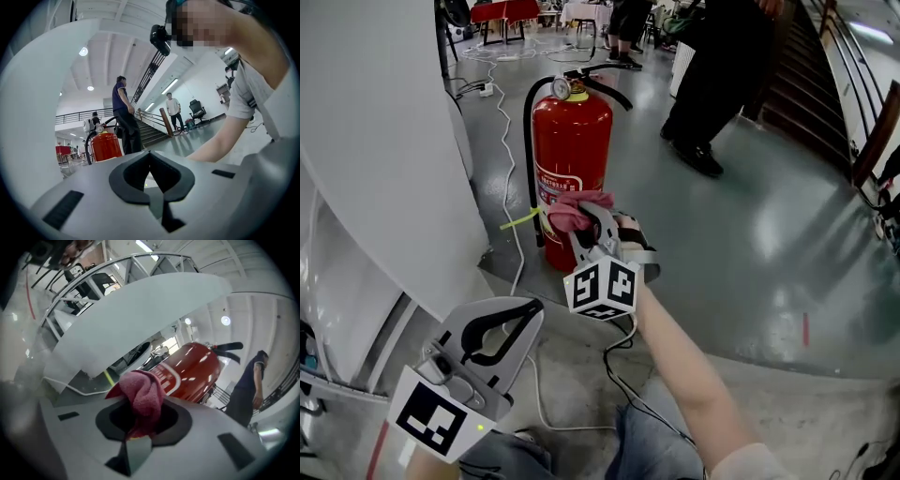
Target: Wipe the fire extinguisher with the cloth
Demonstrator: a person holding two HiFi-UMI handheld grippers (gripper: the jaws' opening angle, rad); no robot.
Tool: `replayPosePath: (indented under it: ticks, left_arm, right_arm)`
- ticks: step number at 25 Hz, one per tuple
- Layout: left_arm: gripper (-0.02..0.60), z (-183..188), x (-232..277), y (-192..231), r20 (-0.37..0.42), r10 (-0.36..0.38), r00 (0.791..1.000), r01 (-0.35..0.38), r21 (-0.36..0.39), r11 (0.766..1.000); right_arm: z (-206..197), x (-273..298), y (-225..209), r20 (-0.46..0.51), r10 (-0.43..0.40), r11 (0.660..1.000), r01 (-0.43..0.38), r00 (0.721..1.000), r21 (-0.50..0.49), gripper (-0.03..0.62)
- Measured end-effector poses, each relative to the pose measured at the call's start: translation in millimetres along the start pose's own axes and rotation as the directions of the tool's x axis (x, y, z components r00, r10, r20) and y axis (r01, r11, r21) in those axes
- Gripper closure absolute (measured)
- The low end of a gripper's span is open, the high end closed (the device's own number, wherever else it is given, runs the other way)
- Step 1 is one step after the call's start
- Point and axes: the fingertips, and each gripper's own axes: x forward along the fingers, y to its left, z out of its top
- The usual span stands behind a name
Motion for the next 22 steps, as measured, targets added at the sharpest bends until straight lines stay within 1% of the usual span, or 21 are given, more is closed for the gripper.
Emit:
replayPosePath:
  ticks: [2,4,7,9,12,15,19,22]
  left_arm:
    - [0.574,-3,-2,0,-0.006,0.000,1.000,0.000,-0.003,1.000]
    - [0.574,-6,-3,1,-0.011,-0.003,1.000,0.003,-0.004,1.000]
    - [0.574,-10,-2,9,-0.018,-0.007,1.000,0.007,0.005,1.000]
    - [0.574,-9,0,19,-0.018,-0.004,1.000,0.004,-0.003,1.000]
    - [0.574,-2,3,31,-0.046,-0.033,0.998,0.030,-0.057,0.998]
    - [0.574,20,6,45,-0.082,-0.080,0.993,0.071,-0.108,0.992]
    - [0.574,73,12,69,-0.087,-0.104,0.991,0.093,-0.123,0.988]
    - [0.574,121,10,86,-0.072,-0.099,0.992,0.089,-0.138,0.986]
  right_arm:
    - [-17,3,31,-0.044,0.054,0.998,-0.055,0.998,-0.031,0.514]
    - [-28,5,48,-0.071,0.086,0.996,-0.088,0.994,-0.028,0.514]
    - [-27,7,47,-0.069,0.102,0.994,-0.098,0.992,0.048,0.515]
    - [-20,7,38,-0.051,0.092,0.992,-0.087,0.994,0.095,0.516]
    - [1,-1,15,-0.031,0.076,0.978,-0.069,0.997,0.194,0.516]
    - [34,-12,-24,-0.006,0.070,0.948,-0.065,0.998,0.312,0.516]
    - [84,-41,-80,0.044,0.095,0.903,-0.104,0.995,0.418,0.516]
    - [127,-73,-125,0.098,0.128,0.867,-0.159,0.987,0.472,0.516]
